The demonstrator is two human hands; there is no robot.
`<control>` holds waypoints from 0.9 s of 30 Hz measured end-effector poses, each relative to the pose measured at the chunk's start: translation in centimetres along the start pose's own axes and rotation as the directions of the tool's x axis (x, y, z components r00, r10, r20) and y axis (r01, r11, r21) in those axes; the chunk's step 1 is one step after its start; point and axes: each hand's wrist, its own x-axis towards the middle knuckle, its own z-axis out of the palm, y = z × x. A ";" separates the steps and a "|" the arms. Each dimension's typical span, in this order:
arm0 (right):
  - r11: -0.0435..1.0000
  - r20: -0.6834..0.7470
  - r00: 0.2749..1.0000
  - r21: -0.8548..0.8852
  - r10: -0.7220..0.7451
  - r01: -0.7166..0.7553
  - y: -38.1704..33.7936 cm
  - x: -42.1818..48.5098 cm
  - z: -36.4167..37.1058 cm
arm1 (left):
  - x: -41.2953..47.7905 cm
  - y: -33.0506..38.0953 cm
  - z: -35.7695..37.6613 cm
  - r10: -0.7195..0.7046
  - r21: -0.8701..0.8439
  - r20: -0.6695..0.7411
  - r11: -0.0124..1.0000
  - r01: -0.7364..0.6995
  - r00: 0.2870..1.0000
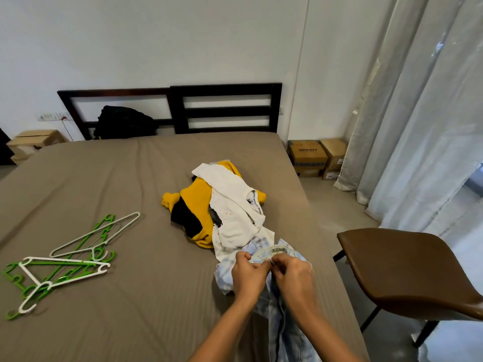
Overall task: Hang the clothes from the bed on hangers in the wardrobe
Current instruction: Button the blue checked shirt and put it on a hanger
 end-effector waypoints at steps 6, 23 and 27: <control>0.987 0.001 0.996 -0.135 -0.089 0.089 0.3 0.1 0.2 | 0.1 -0.1 0.3 -0.107 -0.035 0.003 0.994 0.107 0.994; 0.878 -0.122 0.902 -0.318 -0.413 0.359 1.1 -1.6 1.1 | 0.0 0.3 1.1 -0.383 -0.585 0.299 0.650 0.486 0.874; 0.876 -0.126 0.886 -0.264 -0.447 0.404 1.8 -1.8 1.0 | -0.2 0.5 1.4 -0.384 -0.583 0.295 0.653 0.484 0.875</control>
